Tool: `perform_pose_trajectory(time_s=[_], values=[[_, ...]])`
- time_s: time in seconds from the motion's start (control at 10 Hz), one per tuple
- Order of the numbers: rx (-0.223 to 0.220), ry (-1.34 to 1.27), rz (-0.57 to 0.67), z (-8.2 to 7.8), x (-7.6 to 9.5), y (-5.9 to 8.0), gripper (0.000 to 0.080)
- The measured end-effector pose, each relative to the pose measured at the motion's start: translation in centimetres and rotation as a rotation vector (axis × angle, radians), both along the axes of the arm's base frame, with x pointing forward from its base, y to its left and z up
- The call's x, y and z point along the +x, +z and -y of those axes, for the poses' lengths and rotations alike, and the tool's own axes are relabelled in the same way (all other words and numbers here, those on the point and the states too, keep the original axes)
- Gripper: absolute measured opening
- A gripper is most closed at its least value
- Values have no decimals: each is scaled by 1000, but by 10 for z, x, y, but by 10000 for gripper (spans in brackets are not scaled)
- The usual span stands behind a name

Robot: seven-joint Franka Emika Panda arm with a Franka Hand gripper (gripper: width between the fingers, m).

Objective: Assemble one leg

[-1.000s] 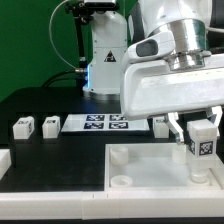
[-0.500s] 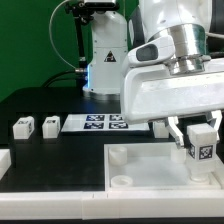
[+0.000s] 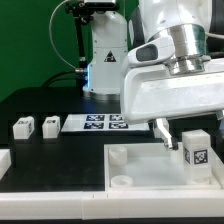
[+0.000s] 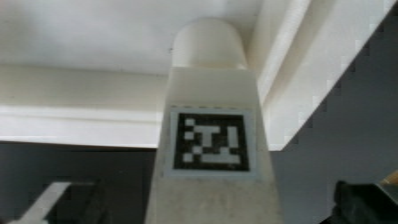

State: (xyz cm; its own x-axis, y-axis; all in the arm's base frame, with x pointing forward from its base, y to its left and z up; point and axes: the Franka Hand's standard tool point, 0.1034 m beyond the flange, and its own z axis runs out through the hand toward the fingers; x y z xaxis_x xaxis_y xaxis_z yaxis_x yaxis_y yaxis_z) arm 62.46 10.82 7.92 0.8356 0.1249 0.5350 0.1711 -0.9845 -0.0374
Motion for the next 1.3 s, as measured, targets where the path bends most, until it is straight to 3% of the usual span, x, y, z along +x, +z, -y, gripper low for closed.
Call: perform_pose_trajectory(time_s=[0.7, 0.9, 1.2, 1.3], values=[[-2, -1, -46, 3, 2, 4, 649], [-2, -1, -142, 6, 9, 9, 649], [2, 12, -461, -8, 3, 6, 649], [0, 17, -516, -7, 5, 6, 649]])
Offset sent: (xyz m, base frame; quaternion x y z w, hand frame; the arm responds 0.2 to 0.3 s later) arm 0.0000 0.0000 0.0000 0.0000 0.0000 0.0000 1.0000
